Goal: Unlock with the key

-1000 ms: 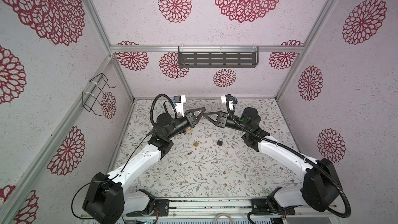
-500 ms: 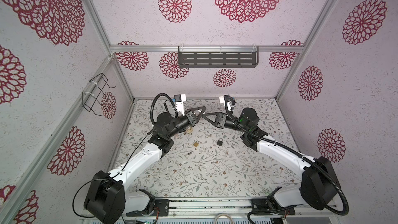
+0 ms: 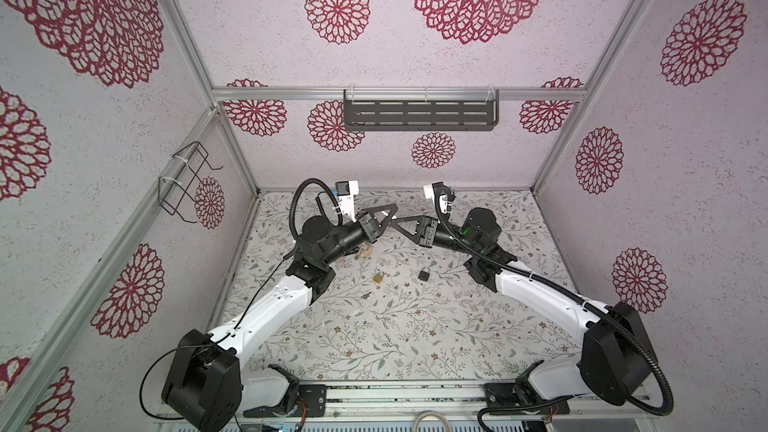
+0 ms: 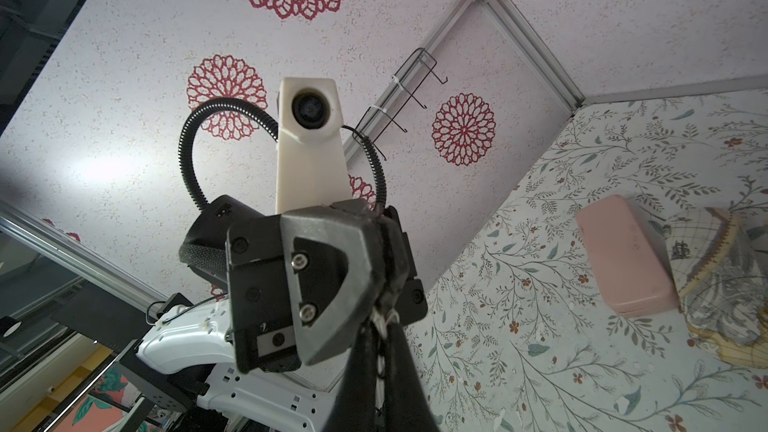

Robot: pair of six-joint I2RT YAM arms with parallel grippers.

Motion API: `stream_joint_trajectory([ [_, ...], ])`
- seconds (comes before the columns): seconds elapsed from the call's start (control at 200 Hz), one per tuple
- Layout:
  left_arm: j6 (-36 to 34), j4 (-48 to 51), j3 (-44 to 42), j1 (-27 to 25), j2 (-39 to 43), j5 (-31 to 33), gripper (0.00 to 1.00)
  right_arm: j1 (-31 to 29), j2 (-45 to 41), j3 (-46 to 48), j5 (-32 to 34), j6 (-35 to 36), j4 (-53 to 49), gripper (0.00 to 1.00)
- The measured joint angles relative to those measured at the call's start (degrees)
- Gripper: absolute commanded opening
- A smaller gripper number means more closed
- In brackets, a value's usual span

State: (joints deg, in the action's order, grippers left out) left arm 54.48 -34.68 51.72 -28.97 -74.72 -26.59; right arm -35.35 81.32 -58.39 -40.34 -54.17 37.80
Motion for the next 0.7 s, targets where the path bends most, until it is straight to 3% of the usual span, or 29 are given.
stream_joint_trajectory([
  [0.08, -0.2, 0.39, 0.22, 0.02, 0.0, -0.02, 0.12, 0.0, -0.02, 0.0, 0.02, 0.0, 0.0, 0.0],
  [0.205, -0.46, 1.36, 0.72, 0.07, 0.09, -0.11, 0.16, -0.02, -0.04, 0.0, 0.66, 0.09, -0.48, 0.0],
  [0.45, -0.55, 2.47, 0.74, 0.81, 0.59, -0.09, 0.15, -0.11, -0.22, 0.02, 1.33, 0.07, -0.98, 0.0],
  [0.7, -1.55, 4.22, 0.74, 2.25, 2.93, 0.96, 0.08, -0.17, -0.76, 0.0, 1.53, 0.07, -1.25, 0.0],
])
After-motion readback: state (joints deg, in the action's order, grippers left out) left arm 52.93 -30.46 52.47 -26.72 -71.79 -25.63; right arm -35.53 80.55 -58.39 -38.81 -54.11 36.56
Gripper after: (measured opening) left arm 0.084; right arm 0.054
